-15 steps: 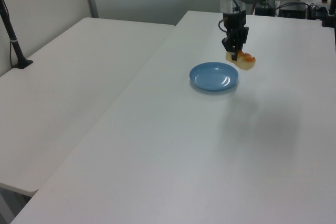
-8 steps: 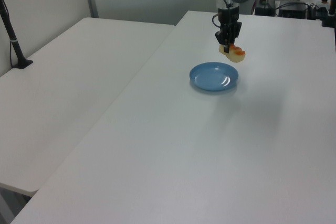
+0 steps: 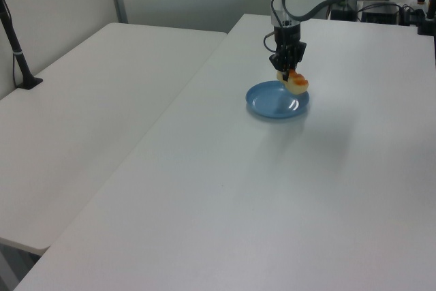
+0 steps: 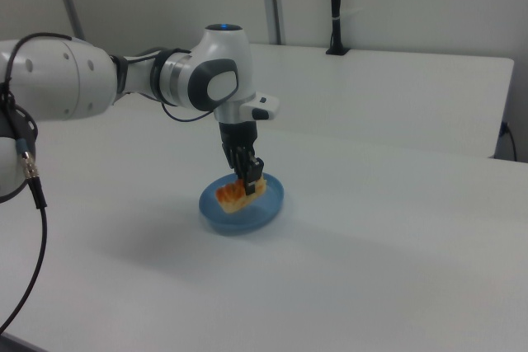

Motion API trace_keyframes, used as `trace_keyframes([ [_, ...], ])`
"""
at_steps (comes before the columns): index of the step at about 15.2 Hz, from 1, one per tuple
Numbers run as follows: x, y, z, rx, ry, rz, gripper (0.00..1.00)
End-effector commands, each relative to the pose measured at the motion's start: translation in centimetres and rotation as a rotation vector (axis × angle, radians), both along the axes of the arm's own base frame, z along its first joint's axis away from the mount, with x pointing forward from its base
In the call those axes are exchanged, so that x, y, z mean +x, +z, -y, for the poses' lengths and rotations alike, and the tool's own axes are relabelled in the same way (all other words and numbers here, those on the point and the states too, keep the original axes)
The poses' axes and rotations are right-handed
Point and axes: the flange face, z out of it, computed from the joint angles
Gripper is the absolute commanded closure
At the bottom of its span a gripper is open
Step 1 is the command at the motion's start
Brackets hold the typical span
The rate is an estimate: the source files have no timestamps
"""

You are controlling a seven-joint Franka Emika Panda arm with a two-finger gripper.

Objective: Put the bread on a plate
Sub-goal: 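Lift the held bread roll and carry it over the blue plate, then lower the bread roll onto the blue plate and open the gripper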

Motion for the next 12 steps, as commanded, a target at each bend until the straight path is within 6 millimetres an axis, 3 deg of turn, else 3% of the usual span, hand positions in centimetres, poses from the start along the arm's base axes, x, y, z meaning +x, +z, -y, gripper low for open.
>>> trace_keyframes([
  [1,1.2,-1.3,-0.7,-0.017,-0.047,0.024,0.75],
  [4,1.4,-2.9,-1.8,-0.022,-0.044,0.003,0.69],
  [6,1.3,-3.0,-2.2,-0.023,-0.039,0.000,0.56],
  [9,1.3,-3.1,-2.1,-0.025,-0.068,0.001,0.00],
  [12,1.3,-3.0,-2.2,-0.028,-0.065,0.001,0.00],
])
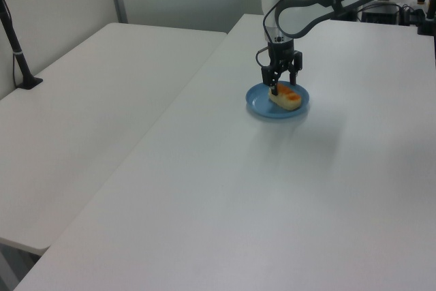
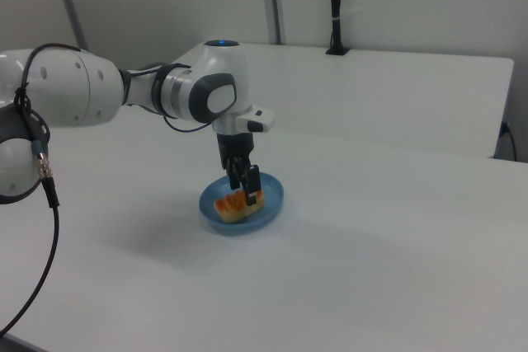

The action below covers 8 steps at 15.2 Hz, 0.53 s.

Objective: Put the bread on a plate
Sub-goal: 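Lower the bread roll onto the blue plate and open the gripper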

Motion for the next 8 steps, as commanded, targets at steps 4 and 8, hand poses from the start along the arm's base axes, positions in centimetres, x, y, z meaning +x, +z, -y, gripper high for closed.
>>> trace_keyframes([
  [4,0.1,3.6,-0.2,-0.021,0.000,0.048,0.00],
  [8,-2.1,10.6,0.1,-0.001,0.119,0.052,0.00],
])
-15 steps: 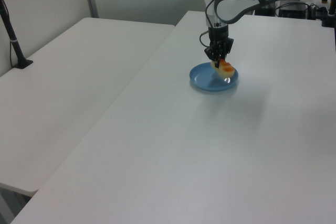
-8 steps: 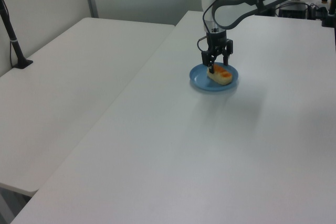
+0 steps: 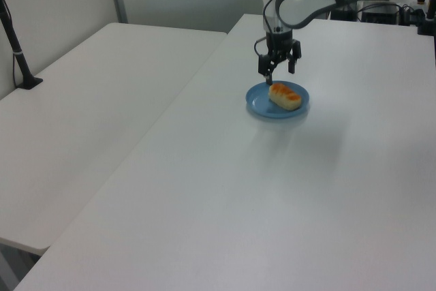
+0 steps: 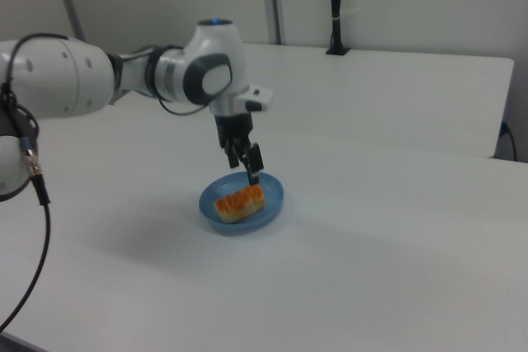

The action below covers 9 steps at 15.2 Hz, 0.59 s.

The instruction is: Put the bread on a plate

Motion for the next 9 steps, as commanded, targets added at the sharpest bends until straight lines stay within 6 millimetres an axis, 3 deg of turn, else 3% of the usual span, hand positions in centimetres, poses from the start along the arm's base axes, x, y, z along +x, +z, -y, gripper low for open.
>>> trace_keyframes([
  [1,-3.3,8.0,0.1,0.015,0.126,-0.011,0.00],
  [5,-6.7,14.0,-0.1,0.037,0.241,-0.015,0.00],
  [9,-8.4,17.2,-0.3,0.040,0.319,0.019,0.00],
])
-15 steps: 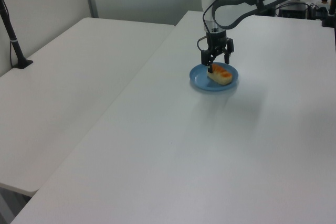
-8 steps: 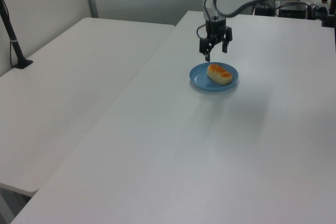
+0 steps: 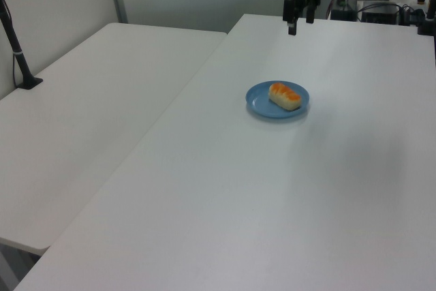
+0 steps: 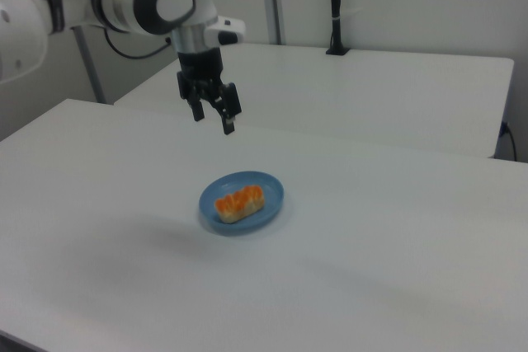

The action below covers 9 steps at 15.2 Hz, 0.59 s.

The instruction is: Put the bread on a plate

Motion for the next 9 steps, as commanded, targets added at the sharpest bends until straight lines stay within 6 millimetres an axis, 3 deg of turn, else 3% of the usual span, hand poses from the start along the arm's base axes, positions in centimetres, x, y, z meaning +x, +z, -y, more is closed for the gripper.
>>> trace_keyframes([
  [1,-2.1,1.5,-0.4,0.000,0.103,0.003,0.00],
  [9,-2.8,1.6,-2.0,-0.011,0.181,-0.001,0.00],
])
